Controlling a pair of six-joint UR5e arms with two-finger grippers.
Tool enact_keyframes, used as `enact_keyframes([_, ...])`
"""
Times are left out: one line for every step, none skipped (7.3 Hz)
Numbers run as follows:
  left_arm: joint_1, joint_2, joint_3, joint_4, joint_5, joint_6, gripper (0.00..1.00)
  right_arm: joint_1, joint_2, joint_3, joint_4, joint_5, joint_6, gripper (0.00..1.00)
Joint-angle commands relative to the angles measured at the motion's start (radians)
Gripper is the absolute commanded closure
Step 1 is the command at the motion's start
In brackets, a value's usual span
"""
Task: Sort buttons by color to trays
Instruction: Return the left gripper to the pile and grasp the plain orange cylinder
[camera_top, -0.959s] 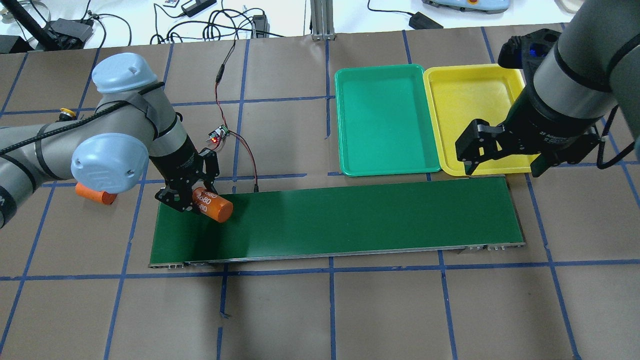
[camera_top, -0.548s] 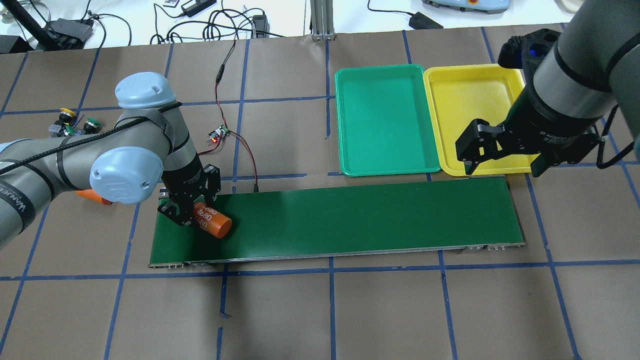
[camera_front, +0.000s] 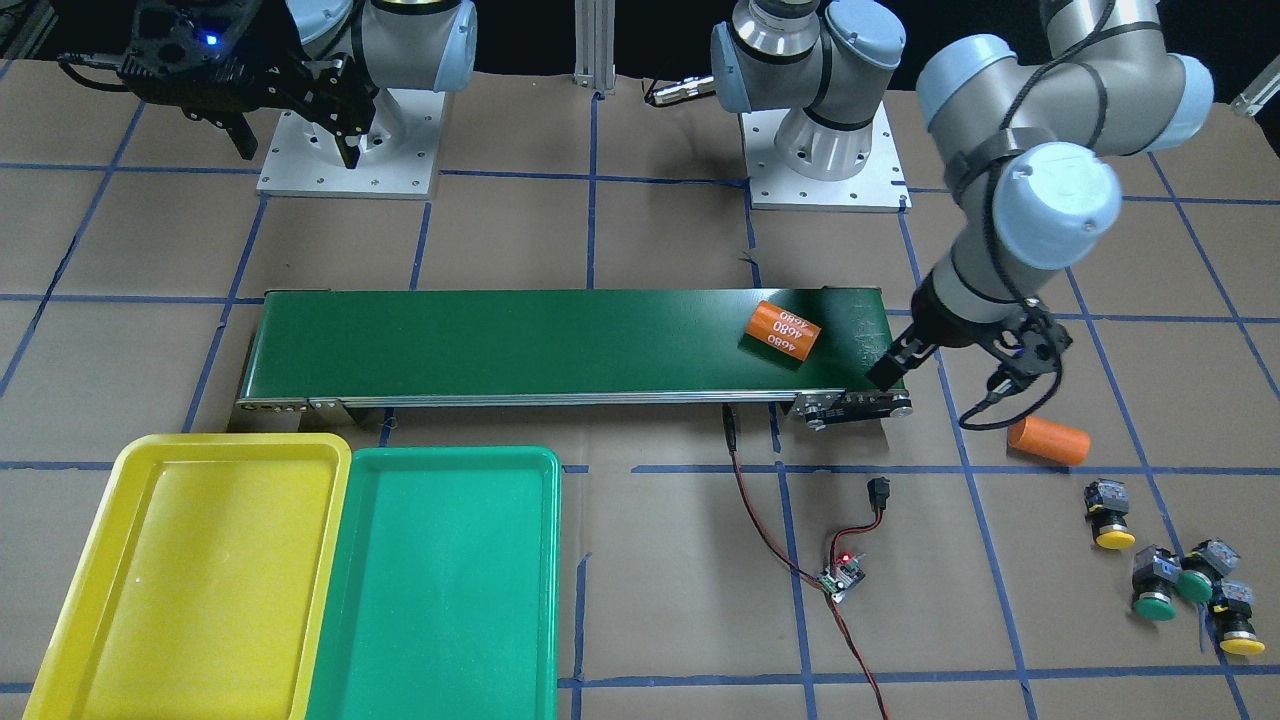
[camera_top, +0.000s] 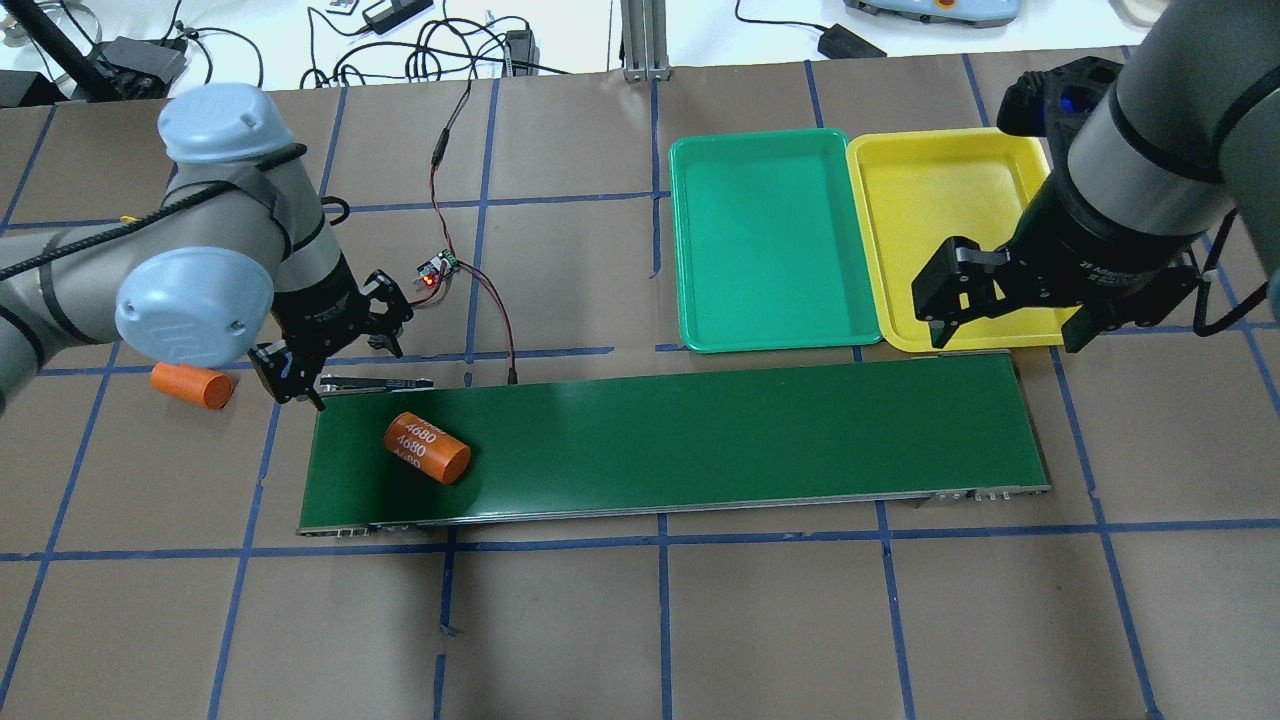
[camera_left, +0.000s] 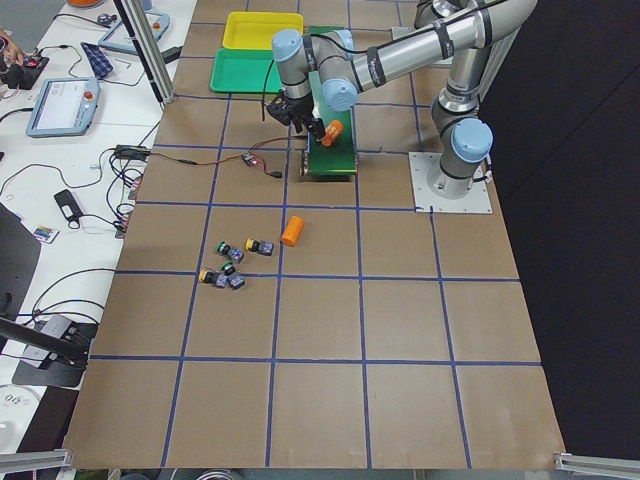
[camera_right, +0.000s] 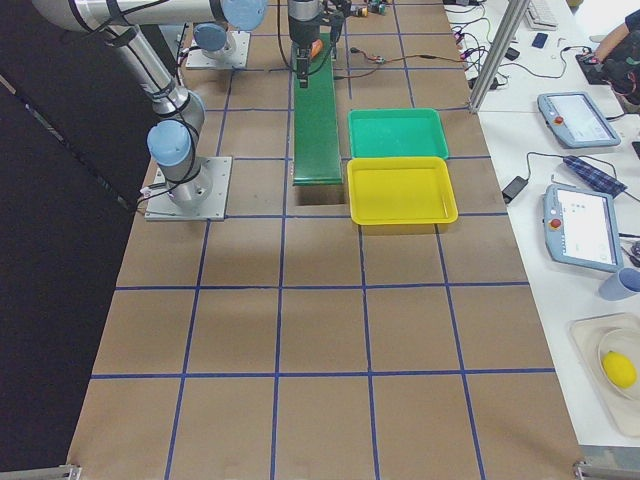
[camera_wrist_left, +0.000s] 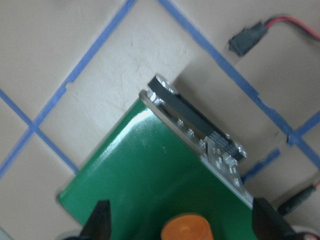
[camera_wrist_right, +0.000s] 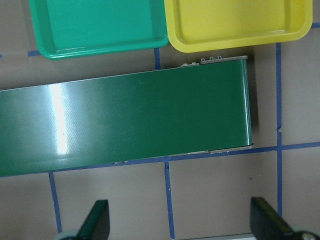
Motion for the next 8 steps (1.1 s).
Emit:
enact_keyframes([0.222, -0.061, 0.031, 0.116, -0.006, 0.309, 0.0, 0.001, 0.0, 0.006, -0.002, 0.0, 0.0, 0.0])
enact_keyframes([0.301, -0.106, 0.033, 0.211, -0.009, 0.424, 0.0, 0.001, -0.002, 0.006, -0.002, 0.0, 0.0, 0.0])
enact_keyframes([0.341, -0.175, 0.025, 0.272, -0.013, 0.487, 0.0, 0.001, 0.0, 0.006, -0.002, -0.002, 0.0, 0.0])
enact_keyframes([0.348, -0.226, 0.016, 0.346, -0.012, 0.495, 0.0, 0.001, -0.002, 0.006, -0.001, -0.002, 0.002, 0.0])
enact_keyframes([0.348, -0.266, 0.03, 0.373, -0.016, 0.488, 0.0, 0.001, -0.002, 0.006, -0.001, -0.002, 0.002, 0.0])
enact_keyframes([0.367, -0.291, 0.032, 0.374, -0.022, 0.494, 0.0, 0.001, 0.0, 0.006, -0.004, -0.002, 0.0, 0.0])
enact_keyframes([0.406, -0.312, 0.022, 0.376, -0.079, 0.482, 0.0, 0.001, 0.0, 0.006, -0.004, -0.002, 0.0, 0.0])
enact_keyframes([0.418, -0.329, 0.018, 0.383, -0.105, 0.482, 0.06, 0.001, 0.001, 0.006, -0.004, -0.002, 0.0, 0.0])
